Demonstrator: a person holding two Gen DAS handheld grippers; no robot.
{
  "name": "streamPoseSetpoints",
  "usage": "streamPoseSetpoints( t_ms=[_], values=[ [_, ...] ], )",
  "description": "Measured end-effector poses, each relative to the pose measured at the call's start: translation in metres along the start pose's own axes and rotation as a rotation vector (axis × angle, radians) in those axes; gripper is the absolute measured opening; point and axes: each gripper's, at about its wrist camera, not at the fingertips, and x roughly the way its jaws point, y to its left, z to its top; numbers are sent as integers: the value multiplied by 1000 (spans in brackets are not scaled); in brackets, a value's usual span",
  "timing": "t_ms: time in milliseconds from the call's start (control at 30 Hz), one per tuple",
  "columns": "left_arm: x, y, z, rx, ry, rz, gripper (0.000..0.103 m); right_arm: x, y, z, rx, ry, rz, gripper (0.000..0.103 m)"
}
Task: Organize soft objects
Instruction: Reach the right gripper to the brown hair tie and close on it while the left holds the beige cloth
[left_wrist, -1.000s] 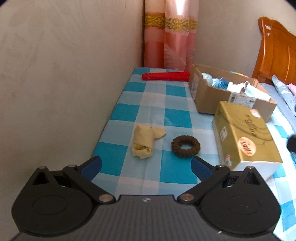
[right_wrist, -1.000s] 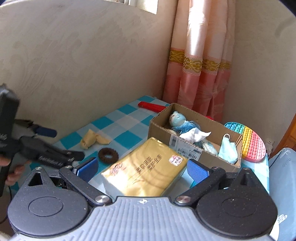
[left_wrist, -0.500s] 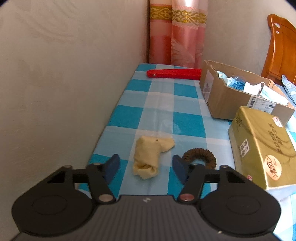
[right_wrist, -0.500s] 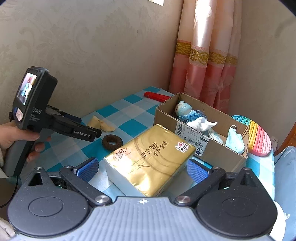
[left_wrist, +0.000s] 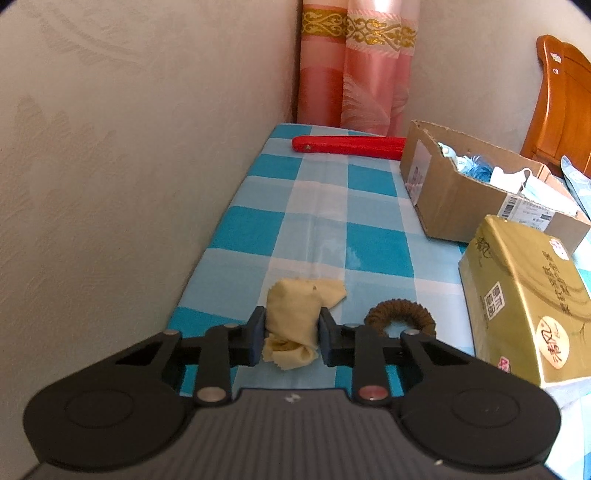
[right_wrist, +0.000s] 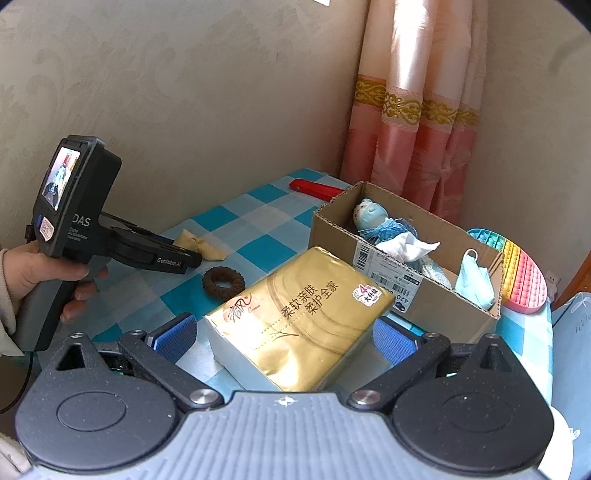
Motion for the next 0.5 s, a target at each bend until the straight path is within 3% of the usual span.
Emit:
streamPoseSetpoints(
  t_ms=[233,500],
  values=[
    [-22,8,-10,-16,18,8,27,9,8,8,-36,14,34,103],
    [-49,12,-21,-17,8,19,27,37,18,30,-71,52,137,103]
  ],
)
